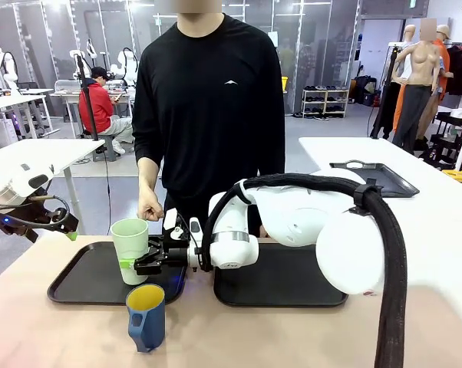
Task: Sort and store the cups by type.
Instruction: Place the picked Reusable plastic cup into the Flat Tray indicated by the person.
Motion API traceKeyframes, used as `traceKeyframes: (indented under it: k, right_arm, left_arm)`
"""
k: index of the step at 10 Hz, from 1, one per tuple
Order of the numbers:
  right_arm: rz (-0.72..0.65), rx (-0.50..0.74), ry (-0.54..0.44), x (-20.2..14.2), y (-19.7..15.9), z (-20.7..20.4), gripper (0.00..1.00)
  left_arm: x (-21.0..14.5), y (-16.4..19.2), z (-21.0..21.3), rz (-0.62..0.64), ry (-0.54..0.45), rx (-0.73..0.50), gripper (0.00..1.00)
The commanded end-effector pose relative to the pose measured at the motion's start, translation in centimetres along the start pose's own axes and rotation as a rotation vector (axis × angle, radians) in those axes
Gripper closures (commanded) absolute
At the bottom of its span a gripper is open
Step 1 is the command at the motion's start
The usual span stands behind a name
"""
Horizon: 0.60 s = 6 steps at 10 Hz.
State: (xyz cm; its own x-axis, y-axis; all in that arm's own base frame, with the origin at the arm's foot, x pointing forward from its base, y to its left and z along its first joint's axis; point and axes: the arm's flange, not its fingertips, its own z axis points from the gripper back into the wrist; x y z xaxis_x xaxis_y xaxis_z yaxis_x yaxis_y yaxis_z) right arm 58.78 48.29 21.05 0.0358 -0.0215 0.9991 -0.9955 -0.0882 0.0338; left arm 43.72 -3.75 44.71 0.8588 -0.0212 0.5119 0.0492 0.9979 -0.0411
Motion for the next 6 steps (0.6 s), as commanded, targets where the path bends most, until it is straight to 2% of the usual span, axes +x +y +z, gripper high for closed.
traceKeyframes:
  k: [1,4,5,6]
  right_arm:
    - [-0.026,0.0,0.026,-0.03,-0.67,-0.48,0.15]
    - [-0.045,-0.009,0.045,-0.44,-0.43,0.09,0.15]
    - [-0.066,-0.002,0.045,-0.46,-0.38,0.18,0.05]
    - [-0.054,0.002,0.045,-0.44,-0.29,0.22,0.0]
  left_arm:
    - [0.02,0.14,0.02,0.004,0.0,-0.004,0.0]
    - [0.02,0.14,0.02,0.004,0.0,-0.004,0.0]
    - [0.02,0.14,0.02,0.004,0.0,-0.004,0.0]
    - [0.02,0.14,0.02,0.004,0.0,-0.004,0.0]
